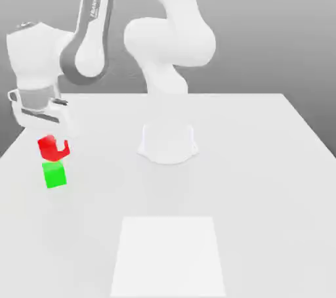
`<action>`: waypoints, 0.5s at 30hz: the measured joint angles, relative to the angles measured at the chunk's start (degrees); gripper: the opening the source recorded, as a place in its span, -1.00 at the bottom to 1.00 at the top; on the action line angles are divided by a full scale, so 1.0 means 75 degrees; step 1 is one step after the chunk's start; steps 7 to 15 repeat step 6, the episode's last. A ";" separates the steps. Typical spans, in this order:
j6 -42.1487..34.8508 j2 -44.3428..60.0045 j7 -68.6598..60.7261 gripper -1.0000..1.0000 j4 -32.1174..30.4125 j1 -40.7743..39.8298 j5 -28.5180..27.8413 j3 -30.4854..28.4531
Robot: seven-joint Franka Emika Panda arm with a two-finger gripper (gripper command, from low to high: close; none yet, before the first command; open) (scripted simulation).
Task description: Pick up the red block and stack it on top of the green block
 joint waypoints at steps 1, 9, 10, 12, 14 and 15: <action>0.0083 0.0131 -0.0156 -1.00 0.0003 0.0116 0.0230 -0.0048; 0.0493 0.0720 -0.0877 -1.00 0.0029 0.0464 0.1280 -0.0078; 0.0493 0.0720 -0.0877 -1.00 0.0029 0.0464 0.1280 -0.0078; 0.0493 0.0720 -0.0877 -1.00 0.0029 0.0464 0.1280 -0.0078; 0.0493 0.0720 -0.0877 -1.00 0.0029 0.0464 0.1280 -0.0078; 0.0493 0.0720 -0.0877 -1.00 0.0029 0.0464 0.1280 -0.0078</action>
